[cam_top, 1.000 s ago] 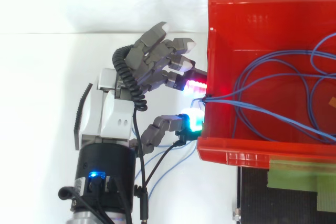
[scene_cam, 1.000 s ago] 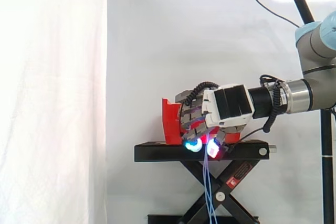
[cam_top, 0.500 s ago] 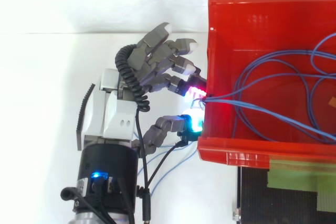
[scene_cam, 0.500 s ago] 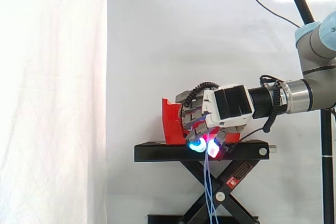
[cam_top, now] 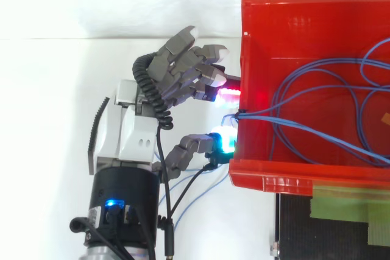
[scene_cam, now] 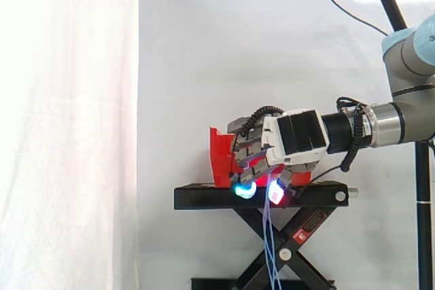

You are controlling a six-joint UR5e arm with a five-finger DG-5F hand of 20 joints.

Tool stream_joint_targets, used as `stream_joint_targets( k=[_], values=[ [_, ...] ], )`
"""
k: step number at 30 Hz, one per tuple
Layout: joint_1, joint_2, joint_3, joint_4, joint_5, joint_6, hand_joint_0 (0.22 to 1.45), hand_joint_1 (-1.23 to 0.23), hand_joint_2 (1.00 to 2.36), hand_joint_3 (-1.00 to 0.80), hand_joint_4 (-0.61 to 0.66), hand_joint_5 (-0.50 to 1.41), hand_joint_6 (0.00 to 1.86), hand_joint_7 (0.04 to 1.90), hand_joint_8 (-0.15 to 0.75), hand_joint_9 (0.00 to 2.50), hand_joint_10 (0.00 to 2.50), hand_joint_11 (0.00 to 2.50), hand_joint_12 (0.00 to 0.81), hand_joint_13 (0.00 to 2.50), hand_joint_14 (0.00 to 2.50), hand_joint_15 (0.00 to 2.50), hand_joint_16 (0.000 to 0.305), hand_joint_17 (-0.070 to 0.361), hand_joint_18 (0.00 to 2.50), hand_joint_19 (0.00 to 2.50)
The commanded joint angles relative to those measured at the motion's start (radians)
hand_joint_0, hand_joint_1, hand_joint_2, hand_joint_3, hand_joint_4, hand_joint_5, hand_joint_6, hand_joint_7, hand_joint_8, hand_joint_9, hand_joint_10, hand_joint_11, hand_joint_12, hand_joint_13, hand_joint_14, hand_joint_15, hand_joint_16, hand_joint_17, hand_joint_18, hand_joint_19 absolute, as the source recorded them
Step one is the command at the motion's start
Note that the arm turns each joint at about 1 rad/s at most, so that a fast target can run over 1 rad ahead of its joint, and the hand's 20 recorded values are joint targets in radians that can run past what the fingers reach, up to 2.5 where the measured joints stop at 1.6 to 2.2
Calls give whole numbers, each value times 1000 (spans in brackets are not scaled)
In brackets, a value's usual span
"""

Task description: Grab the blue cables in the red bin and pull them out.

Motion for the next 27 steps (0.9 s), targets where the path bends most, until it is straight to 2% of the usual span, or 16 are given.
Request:
stream_joint_targets(
  k=[1, 7, 13, 15, 18, 27],
  values=[
    [-3, 0, 0, -3, 0, 0, 757, -982, 1000, -1000, 54, 824, 13, 664, 211, 795, 26, 999, 331, 614, 21, 530, 43, 96, 435, 456],
    [-4, 0, 0, -6, 0, 0, 765, -986, 1000, -1000, 46, 848, 12, 703, 211, 794, 26, 992, 328, 614, 21, 528, 42, 95, 434, 452],
    [-6, 0, 0, -6, 0, 0, 775, -993, 1000, -1000, 12, 934, 6, 892, 209, 810, 26, 1003, 328, 630, 21, 533, 42, 94, 442, 452],
    [-6, 0, 0, -6, 0, 0, 780, -995, 1000, -1000, 9, 916, 126, 862, 212, 821, 27, 1006, 328, 630, 22, 529, 42, 94, 443, 452],
    [-6, 0, 0, -6, 0, -2, 781, -995, 1000, -1000, -4, 907, 200, 843, 212, 824, 26, 1009, 326, 633, 20, 527, 41, 93, 446, 449],
    [-6, 0, 0, -6, 0, 0, 787, -994, 1000, -1000, -4, 911, 255, 829, 209, 841, 25, 1021, 323, 647, 20, 529, 41, 92, 453, 452]
  ],
)
